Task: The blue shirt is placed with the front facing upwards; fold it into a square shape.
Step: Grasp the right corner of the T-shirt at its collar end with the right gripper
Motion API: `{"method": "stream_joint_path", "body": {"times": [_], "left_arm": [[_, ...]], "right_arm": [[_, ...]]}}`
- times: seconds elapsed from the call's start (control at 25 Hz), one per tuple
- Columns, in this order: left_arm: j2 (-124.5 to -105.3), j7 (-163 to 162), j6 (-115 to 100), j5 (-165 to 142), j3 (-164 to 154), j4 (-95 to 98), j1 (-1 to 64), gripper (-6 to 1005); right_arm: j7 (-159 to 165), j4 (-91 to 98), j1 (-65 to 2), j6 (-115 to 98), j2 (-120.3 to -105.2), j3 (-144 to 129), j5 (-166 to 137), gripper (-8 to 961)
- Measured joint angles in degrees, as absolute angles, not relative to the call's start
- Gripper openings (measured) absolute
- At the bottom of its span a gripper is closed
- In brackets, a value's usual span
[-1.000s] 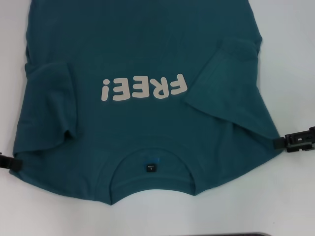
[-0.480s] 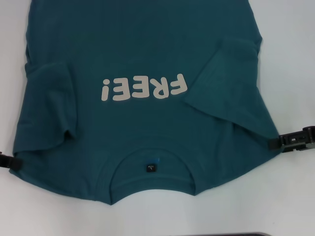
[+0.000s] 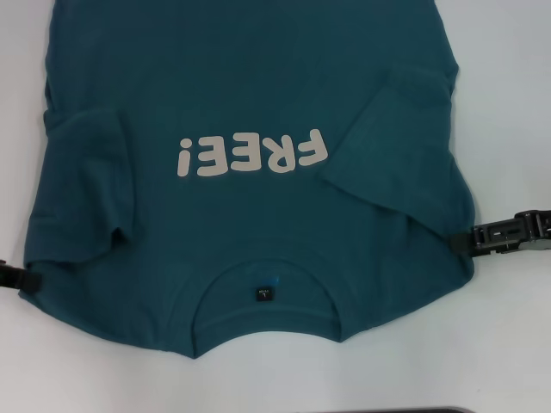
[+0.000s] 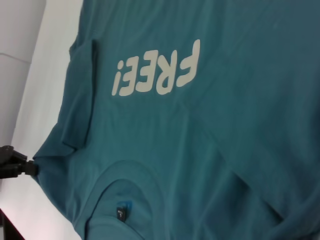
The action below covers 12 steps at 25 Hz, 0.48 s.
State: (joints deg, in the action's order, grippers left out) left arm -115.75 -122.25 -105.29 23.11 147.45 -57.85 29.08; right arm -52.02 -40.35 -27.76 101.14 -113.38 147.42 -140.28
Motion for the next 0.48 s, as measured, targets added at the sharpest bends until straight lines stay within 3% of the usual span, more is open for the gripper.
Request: {"method": "stream_joint_path", "body": {"times": [0.48], "left_arm": [[-115.75,-122.2,-105.2,23.0,147.4,-57.6,29.6,31]], "right_arm": [[-51.3,-40.3,-25.8,99.8,-112.46,147.5,-142.2,746]]}}
